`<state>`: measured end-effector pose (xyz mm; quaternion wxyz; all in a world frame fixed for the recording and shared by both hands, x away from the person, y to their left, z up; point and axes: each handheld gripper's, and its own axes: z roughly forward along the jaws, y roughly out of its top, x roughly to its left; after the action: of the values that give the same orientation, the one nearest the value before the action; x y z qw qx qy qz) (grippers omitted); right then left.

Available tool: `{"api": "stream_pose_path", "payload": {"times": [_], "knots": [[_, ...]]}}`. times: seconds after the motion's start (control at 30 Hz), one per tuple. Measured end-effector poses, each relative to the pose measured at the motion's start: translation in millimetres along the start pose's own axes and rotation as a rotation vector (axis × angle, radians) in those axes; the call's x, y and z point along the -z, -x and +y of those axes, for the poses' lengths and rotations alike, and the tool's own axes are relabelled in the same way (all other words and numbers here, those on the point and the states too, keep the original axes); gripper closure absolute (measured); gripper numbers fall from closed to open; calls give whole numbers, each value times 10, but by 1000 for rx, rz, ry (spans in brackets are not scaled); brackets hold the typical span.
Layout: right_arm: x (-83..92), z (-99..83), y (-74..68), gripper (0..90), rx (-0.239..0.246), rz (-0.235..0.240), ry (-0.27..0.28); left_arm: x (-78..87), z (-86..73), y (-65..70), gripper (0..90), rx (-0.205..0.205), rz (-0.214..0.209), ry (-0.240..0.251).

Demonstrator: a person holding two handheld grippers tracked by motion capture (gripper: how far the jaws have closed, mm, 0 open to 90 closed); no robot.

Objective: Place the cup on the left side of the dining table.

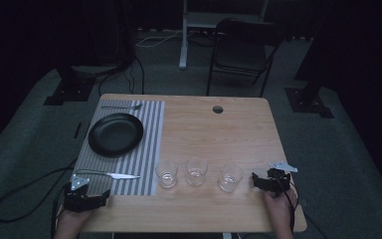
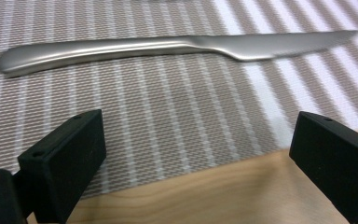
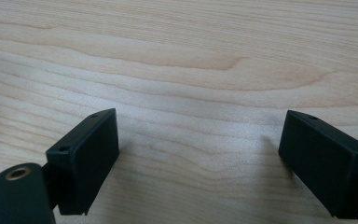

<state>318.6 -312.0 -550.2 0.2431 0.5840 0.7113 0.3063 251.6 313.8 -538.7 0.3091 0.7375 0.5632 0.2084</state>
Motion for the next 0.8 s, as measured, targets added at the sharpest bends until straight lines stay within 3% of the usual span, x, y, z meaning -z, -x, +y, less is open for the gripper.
{"api": "stream_pose_path", "payload": {"times": [0.17, 0.3, 0.8], "knots": [[0, 0, 0, 116, 0, 0, 0, 9, 69, 69, 41, -20, -37, 13], [0, 0, 0, 116, 0, 0, 0, 28, 109, 132, 41, -56, -96, 20], [0, 0, 0, 116, 0, 0, 0, 42, 280, 315, 42, -127, -143, 32]]}}
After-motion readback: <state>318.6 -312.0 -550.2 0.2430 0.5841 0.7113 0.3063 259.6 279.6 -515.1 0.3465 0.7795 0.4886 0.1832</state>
